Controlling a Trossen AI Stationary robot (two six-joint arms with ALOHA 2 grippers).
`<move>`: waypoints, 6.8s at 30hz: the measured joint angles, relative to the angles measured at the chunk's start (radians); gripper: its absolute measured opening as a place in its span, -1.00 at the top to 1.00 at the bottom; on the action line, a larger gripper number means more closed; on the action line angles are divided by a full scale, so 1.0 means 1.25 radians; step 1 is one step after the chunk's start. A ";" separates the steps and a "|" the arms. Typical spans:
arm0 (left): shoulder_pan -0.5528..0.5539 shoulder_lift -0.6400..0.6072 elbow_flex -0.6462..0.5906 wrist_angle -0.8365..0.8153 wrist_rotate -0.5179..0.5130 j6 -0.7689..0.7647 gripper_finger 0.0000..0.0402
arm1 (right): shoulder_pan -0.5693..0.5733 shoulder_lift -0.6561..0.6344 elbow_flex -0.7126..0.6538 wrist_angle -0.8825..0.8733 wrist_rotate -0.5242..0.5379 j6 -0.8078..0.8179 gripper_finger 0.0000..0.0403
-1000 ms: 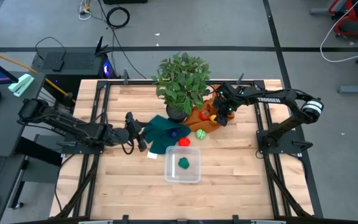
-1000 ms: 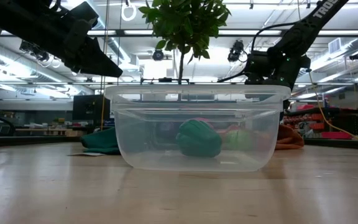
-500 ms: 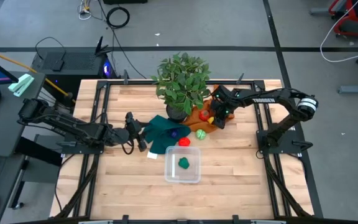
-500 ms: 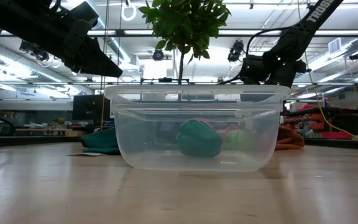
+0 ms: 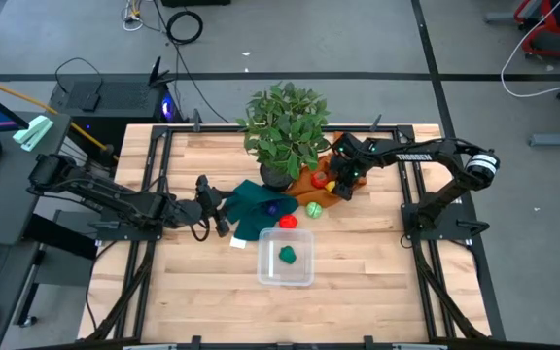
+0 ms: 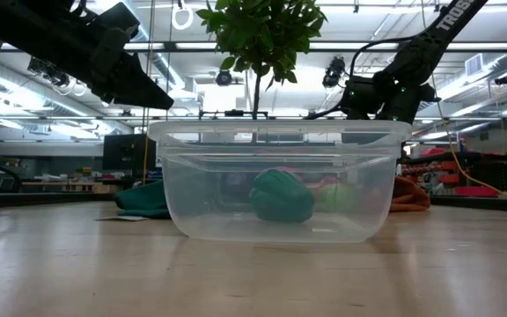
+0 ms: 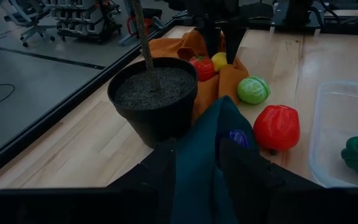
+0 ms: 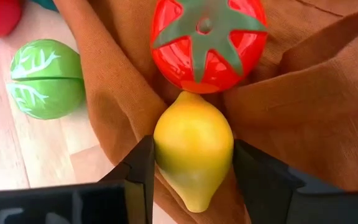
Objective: Pick and placing Produce into tupperware
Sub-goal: Put the lemon into the transparent bin, then put the tomato into the transparent bin
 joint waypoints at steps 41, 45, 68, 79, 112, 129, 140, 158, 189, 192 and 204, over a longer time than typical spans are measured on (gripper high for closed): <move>0.000 0.000 0.000 -0.054 0.000 -0.063 0.37 | 0.109 -0.313 0.182 -0.474 0.001 0.110 0.33; 0.000 0.000 0.000 -0.054 0.000 -0.066 0.36 | 0.196 -0.411 0.182 -0.488 0.020 0.205 0.33; -0.002 0.000 0.000 -0.053 0.000 -0.065 0.34 | 0.811 -0.465 -0.003 0.000 0.394 0.448 0.33; -0.002 0.000 0.000 -0.053 0.000 -0.063 0.36 | 0.812 -0.242 -0.085 0.387 0.421 0.305 0.33; -0.002 0.000 0.000 -0.054 0.000 -0.063 0.35 | 0.670 0.166 0.130 0.499 0.121 0.181 0.33; -0.002 0.000 0.000 -0.055 0.000 -0.063 0.33 | 0.668 0.186 0.135 0.476 0.119 0.180 0.29; -0.002 0.000 0.000 -0.055 0.000 -0.058 0.34 | 0.668 0.186 0.135 0.462 0.188 0.180 0.22; -0.002 0.000 0.000 -0.056 0.000 -0.056 0.33 | 0.668 0.186 0.135 0.447 0.216 0.172 0.16; -0.002 0.000 0.000 -0.056 0.000 -0.060 0.33 | 0.668 0.185 0.134 0.407 0.215 0.172 0.04; -0.002 0.000 0.000 -0.056 0.000 -0.060 0.33 | 0.668 0.185 0.134 0.407 0.215 0.172 0.01; -0.002 0.000 0.000 -0.057 0.001 -0.059 0.34 | 0.669 0.145 0.238 0.208 0.254 0.146 0.02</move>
